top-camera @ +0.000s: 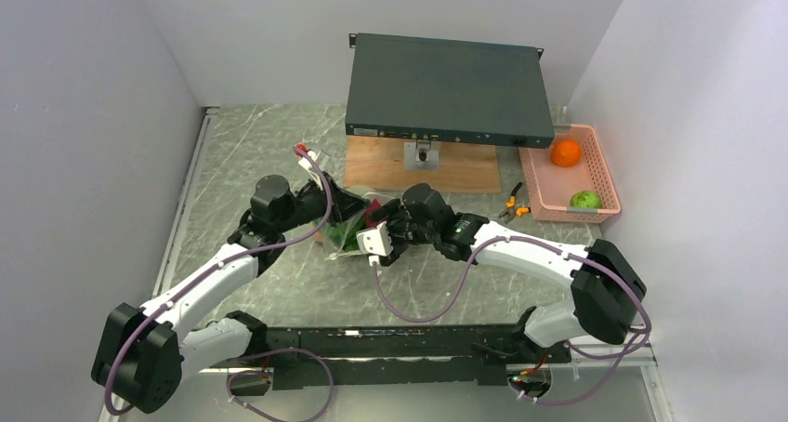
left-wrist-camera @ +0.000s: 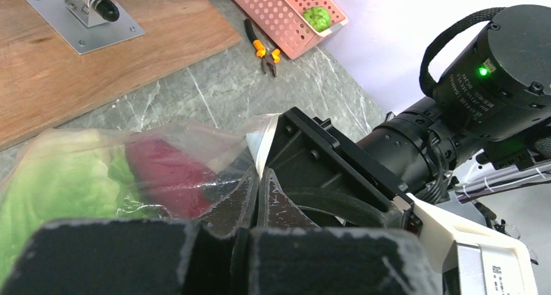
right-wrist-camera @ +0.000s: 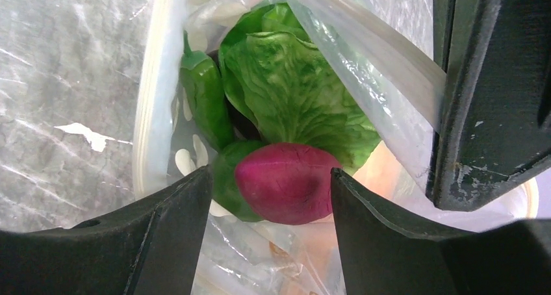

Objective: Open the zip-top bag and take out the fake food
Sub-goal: Pick up the fake vegetable from the zipper food storage bag.

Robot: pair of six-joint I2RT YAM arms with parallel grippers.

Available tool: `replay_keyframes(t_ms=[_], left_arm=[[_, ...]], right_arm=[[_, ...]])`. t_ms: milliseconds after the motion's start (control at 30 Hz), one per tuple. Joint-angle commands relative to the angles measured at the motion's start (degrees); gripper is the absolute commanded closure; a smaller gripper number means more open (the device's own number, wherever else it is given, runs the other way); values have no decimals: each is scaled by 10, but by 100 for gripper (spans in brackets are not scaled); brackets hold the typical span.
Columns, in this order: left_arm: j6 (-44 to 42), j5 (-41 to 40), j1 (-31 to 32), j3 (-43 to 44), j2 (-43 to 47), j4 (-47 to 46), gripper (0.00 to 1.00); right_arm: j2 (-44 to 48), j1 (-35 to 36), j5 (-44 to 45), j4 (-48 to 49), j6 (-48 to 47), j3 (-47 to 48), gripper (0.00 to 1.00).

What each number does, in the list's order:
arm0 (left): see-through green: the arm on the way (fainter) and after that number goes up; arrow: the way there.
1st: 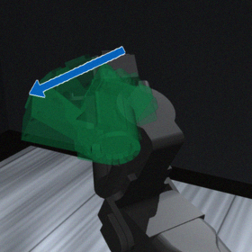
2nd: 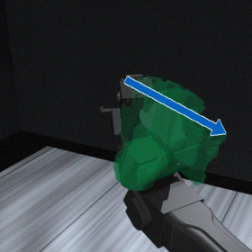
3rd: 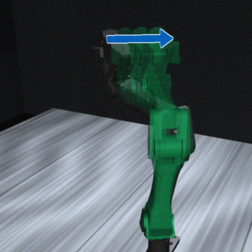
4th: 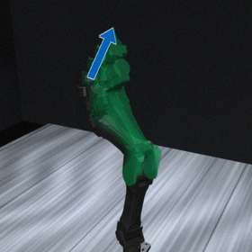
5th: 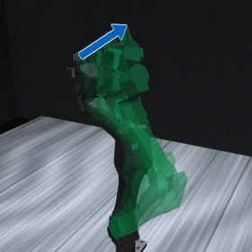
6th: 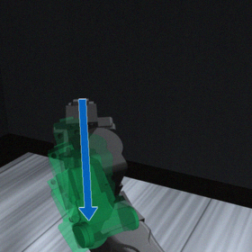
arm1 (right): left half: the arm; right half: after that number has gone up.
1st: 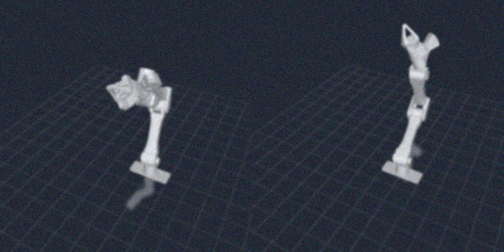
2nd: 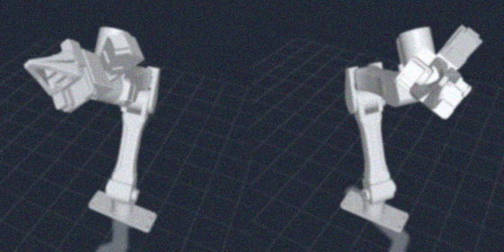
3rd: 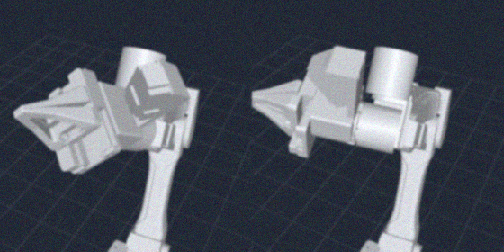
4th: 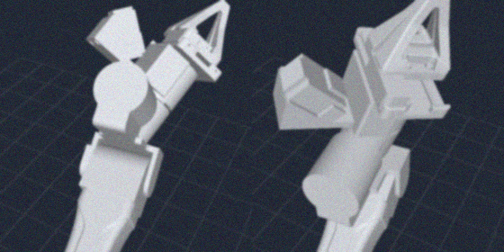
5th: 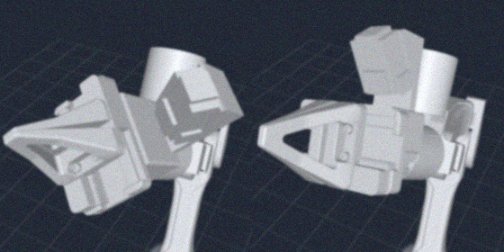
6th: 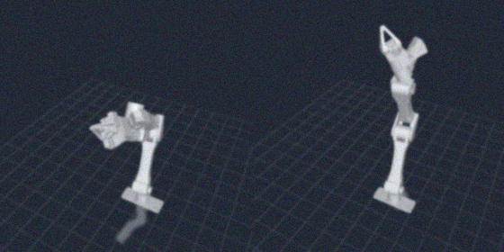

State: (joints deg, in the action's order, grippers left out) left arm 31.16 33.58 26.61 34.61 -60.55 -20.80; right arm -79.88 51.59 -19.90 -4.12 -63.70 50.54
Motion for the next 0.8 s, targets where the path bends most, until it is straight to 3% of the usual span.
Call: replay_keyframes(t_ms=[0, 467, 600, 767], left_arm=[[6, 21, 5, 12, -3, -43, 100], [4, 29, 6, 12, -4, -45, 100], [5, 31, 6, 12, -4, -45, 100], [4, 30, 6, 12, -4, -45, 100]], right_arm=[[-9, 3, 26, 64, 21, -6, 32], [-43, 4, 70, 128, 21, -20, 38], [-50, 3, 70, 126, 16, -16, 44], [-54, 3, 61, 124, 16, -11, 61]])
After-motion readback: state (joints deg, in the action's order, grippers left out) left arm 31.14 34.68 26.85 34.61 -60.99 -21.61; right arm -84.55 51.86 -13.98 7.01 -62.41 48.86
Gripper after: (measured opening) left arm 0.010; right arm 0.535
